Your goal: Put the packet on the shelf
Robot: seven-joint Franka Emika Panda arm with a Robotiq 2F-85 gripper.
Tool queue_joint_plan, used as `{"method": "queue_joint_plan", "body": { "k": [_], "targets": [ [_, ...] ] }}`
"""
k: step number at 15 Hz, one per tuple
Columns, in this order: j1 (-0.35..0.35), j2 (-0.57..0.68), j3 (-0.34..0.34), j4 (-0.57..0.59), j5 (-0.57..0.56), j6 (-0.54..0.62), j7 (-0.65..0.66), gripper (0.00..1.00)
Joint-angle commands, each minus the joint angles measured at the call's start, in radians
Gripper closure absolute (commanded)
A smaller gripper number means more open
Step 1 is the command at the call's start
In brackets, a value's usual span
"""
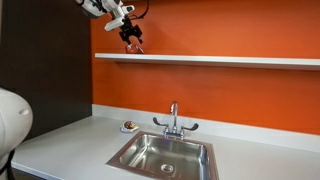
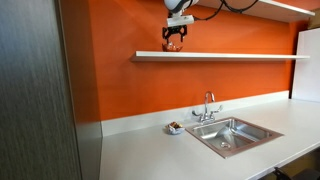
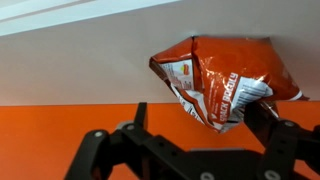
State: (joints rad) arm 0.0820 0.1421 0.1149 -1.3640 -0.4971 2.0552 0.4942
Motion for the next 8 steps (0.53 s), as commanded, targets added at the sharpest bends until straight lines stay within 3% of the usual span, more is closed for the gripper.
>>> {"method": "queue_joint_plan", "body": {
  "k": [1, 8],
  "targets": [
    [0.012, -0.036, 0.004, -0.009, -0.023, -0.044, 0.008, 0.00],
    [0.033, -0.111, 0.006, -0.068, -0.018, -0.077, 0.031, 0.00]
  ]
}}
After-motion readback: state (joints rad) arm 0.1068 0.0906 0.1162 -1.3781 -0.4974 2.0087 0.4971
